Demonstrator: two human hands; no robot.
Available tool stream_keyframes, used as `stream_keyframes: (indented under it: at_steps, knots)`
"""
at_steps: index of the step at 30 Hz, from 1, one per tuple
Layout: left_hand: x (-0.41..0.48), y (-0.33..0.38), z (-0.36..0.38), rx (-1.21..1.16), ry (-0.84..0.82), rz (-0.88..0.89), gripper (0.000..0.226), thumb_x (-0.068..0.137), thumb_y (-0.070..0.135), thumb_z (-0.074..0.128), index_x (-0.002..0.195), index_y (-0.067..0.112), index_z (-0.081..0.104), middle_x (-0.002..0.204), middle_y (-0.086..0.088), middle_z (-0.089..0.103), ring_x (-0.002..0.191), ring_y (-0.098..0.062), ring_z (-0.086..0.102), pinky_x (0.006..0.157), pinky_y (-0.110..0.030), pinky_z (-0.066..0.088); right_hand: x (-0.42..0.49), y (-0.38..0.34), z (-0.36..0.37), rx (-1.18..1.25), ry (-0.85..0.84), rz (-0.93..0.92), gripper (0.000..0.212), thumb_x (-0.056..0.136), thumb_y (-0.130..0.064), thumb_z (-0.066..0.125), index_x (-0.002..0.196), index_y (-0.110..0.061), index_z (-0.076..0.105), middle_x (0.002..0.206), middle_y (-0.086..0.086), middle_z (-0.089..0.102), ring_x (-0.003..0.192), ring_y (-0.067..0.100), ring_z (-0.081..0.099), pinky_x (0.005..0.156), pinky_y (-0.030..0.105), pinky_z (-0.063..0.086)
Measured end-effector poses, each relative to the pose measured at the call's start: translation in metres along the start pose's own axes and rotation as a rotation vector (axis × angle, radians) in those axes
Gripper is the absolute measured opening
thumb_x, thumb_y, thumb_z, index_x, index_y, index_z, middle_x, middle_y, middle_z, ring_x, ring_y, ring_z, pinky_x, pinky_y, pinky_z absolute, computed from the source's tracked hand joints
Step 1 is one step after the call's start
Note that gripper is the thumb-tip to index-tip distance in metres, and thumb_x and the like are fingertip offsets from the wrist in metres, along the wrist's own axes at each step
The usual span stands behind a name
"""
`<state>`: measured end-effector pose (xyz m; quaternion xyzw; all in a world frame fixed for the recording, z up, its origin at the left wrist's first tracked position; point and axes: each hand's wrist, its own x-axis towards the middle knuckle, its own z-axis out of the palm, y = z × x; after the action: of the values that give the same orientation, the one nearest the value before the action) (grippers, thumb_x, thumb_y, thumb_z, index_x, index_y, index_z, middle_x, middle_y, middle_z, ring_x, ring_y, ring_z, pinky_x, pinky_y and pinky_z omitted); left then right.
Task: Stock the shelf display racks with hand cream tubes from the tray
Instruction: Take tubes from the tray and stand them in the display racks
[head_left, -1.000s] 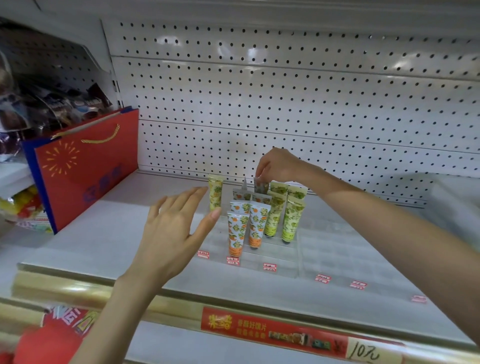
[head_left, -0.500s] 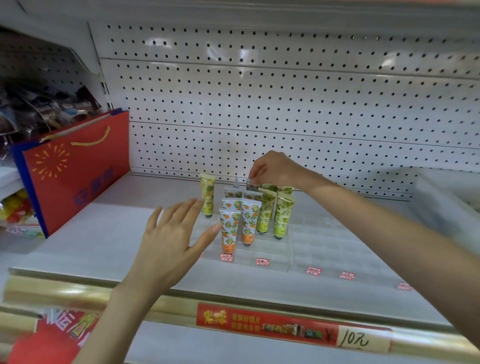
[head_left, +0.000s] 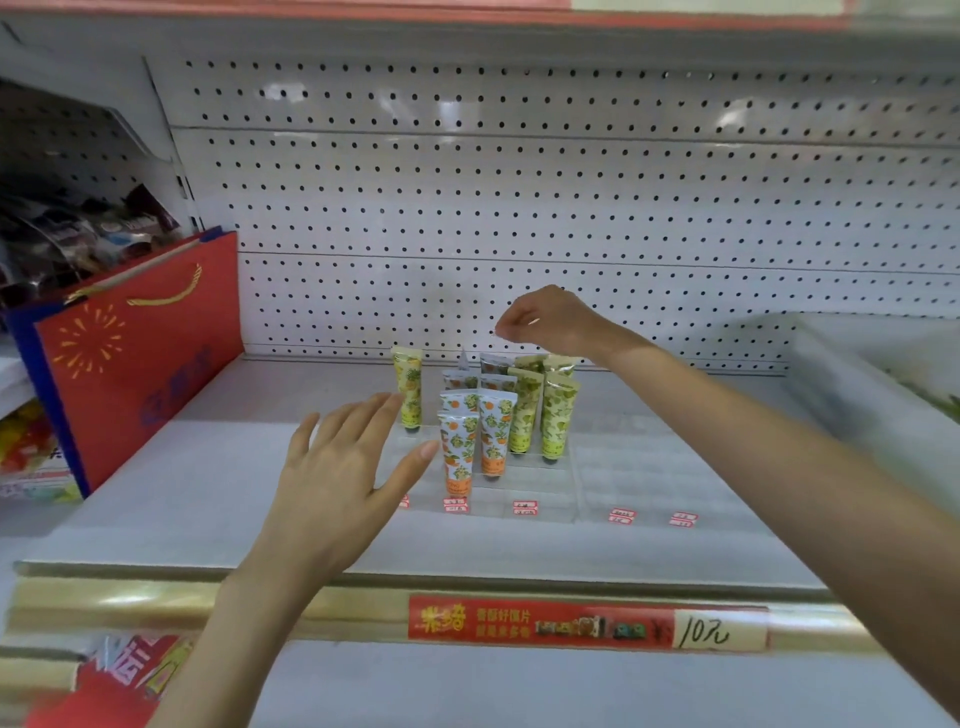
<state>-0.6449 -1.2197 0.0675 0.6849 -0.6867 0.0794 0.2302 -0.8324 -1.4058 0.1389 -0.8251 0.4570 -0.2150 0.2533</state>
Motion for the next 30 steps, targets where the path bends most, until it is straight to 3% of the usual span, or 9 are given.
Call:
stream_keyframes:
  at_steps: [4,6,9,12,18,22,24,27,30]
  knots:
    - [0.011,0.010,-0.008,-0.016,0.017,0.038,0.084,0.082,0.073,0.008,0.139,0.020,0.041,0.140,0.001,0.047,0.128,-0.020,0.041,0.110,-0.043,0.025,-0.025,0.002,-0.019,-0.003,0.173,-0.015,0.027,0.096,-0.027,0.051,0.115,-0.013,0.062,0.121,0.001,0.061,0.110,0.013,0.055,0.084,0.016,0.037]
    - [0.018,0.020,-0.012,-0.007,0.030,0.056,0.084,0.081,0.072,0.009,0.141,0.021,0.038,0.143,0.003,0.044,0.128,-0.020,0.039,0.109,-0.041,0.024,-0.047,0.008,-0.027,-0.037,0.215,0.003,0.033,0.097,-0.032,0.046,0.124,-0.016,0.056,0.131,-0.001,0.055,0.118,0.016,0.051,0.092,0.025,0.040]
    - [0.029,0.039,-0.014,0.010,0.035,0.078,0.086,0.078,0.071,0.004,0.142,0.022,0.035,0.146,0.004,0.040,0.134,-0.018,0.032,0.110,-0.038,0.017,-0.083,0.023,-0.032,-0.304,0.229,0.047,0.044,0.098,-0.043,0.039,0.137,-0.024,0.043,0.145,-0.005,0.041,0.126,0.018,0.045,0.105,0.035,0.035]
    - [0.036,0.062,-0.012,0.052,0.037,0.102,0.087,0.078,0.070,0.002,0.144,0.021,0.032,0.148,0.002,0.036,0.137,-0.019,0.028,0.113,-0.043,0.012,-0.118,0.039,-0.036,-0.582,0.261,0.039,0.052,0.097,-0.049,0.033,0.144,-0.025,0.031,0.154,-0.006,0.025,0.139,0.015,0.026,0.114,0.041,0.018]
    - [0.041,0.122,-0.003,0.123,0.032,0.148,0.094,0.074,0.072,-0.004,0.145,0.021,0.030,0.151,-0.001,0.031,0.140,-0.022,0.025,0.114,-0.048,0.008,-0.183,0.078,-0.060,-0.790,0.270,0.114,0.062,0.096,-0.056,0.024,0.148,-0.024,0.017,0.157,-0.003,0.013,0.144,0.019,0.009,0.114,0.046,0.007]
    - [0.041,0.183,0.006,0.100,0.030,0.180,0.104,0.069,0.079,-0.013,0.146,0.022,0.028,0.152,0.000,0.028,0.140,-0.021,0.024,0.114,-0.046,0.008,-0.225,0.116,-0.088,-0.779,0.260,0.153,0.083,0.081,-0.068,-0.001,0.148,-0.024,0.017,0.157,-0.002,0.014,0.144,0.020,0.010,0.115,0.048,0.005]
    - [0.039,0.216,0.012,0.100,0.009,0.198,0.107,0.066,0.079,-0.018,0.147,0.023,0.023,0.154,0.002,0.024,0.142,-0.019,0.019,0.115,-0.045,0.006,-0.243,0.138,-0.103,-0.802,0.256,0.168,0.083,0.081,-0.069,-0.001,0.148,-0.023,0.017,0.157,-0.002,0.013,0.144,0.019,0.010,0.115,0.048,0.005]
    - [0.034,0.259,0.026,0.070,-0.018,0.204,0.098,0.068,0.073,-0.009,0.148,0.024,0.020,0.155,0.003,0.019,0.143,-0.017,0.015,0.115,-0.043,0.004,-0.272,0.170,-0.129,-0.780,0.272,0.184,0.080,0.084,-0.071,0.004,0.147,-0.025,0.020,0.156,-0.003,0.017,0.144,0.019,0.013,0.115,0.048,0.008]
    - [0.026,0.294,0.039,0.048,-0.036,0.192,0.097,0.069,0.072,-0.007,0.147,0.023,0.023,0.155,0.003,0.022,0.143,-0.017,0.017,0.115,-0.042,0.005,-0.298,0.201,-0.153,-0.799,0.273,0.216,0.111,0.061,-0.077,-0.027,0.147,-0.026,0.021,0.153,-0.004,0.024,0.142,0.018,0.020,0.115,0.047,0.014]
